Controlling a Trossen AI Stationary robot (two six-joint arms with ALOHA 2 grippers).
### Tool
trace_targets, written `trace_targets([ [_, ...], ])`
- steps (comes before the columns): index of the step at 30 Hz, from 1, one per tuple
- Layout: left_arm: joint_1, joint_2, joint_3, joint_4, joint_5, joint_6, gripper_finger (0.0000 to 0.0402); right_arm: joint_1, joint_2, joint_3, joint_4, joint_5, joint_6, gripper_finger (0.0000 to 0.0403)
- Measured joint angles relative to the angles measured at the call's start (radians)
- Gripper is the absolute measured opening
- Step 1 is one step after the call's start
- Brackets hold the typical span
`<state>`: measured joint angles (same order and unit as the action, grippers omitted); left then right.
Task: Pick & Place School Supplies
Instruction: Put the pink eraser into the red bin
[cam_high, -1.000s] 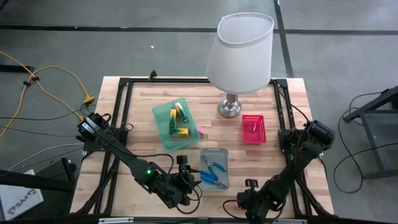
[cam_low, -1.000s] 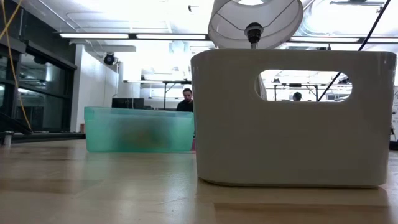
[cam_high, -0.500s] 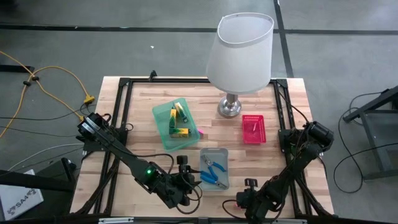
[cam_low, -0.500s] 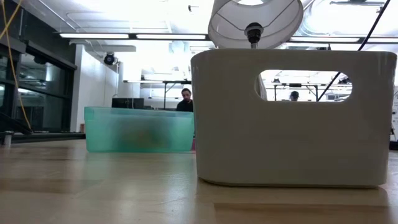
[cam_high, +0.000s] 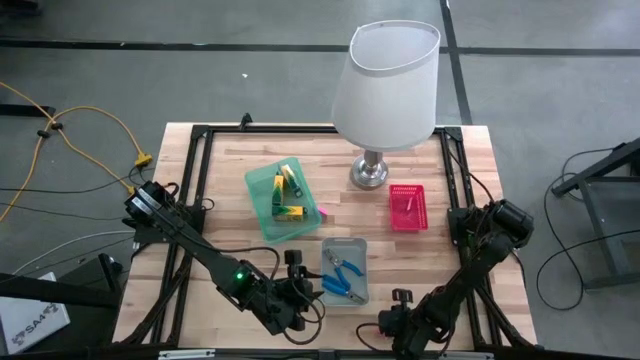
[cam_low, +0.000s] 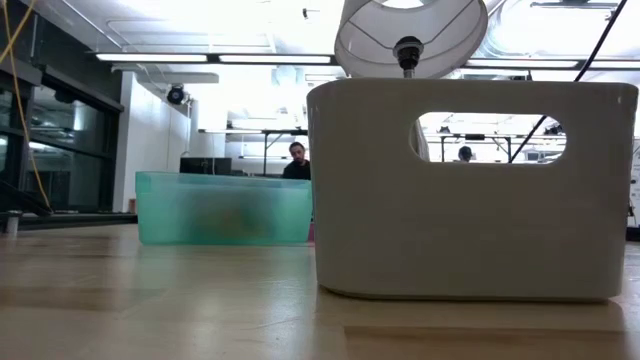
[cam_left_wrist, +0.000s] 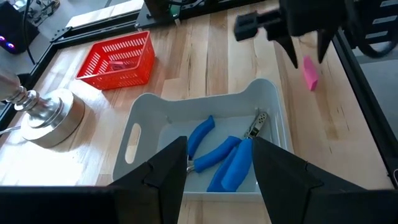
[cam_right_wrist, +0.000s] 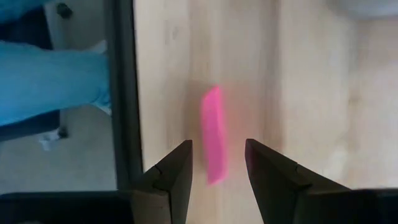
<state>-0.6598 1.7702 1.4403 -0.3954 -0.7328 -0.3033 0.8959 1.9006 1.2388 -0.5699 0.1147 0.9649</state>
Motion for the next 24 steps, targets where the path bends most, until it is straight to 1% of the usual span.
trace_targets([
  [6,0.0,0.0,0.0,0.0,0.002,0.0,0.0171,0.001,0.047,0.0,0.01,-0.018,0.0,0.0139],
  [12,0.0,0.0,0.0,0.0,0.002,0.0,0.0171,-0.002,0.058,0.0,0.01,-0.013,0.002,0.0138],
  [14,0.0,0.0,0.0,0.0,0.002,0.0,0.0171,-0.002,0.058,0.0,0.01,-0.011,0.012,0.0132],
  [17,0.0,0.0,0.0,0.0,0.001,0.0,0.0171,-0.002,0.059,0.0,0.006,-0.01,0.027,0.0109],
  [23,0.0,0.0,0.0,0.0,0.001,0.0,0.0171,-0.002,0.059,0.0,0.0,-0.009,0.034,0.0032],
  [24,0.0,0.0,0.0,0.0,0.001,0.0,0.0171,-0.002,0.059,0.0,0.0,-0.009,0.034,0.0026],
])
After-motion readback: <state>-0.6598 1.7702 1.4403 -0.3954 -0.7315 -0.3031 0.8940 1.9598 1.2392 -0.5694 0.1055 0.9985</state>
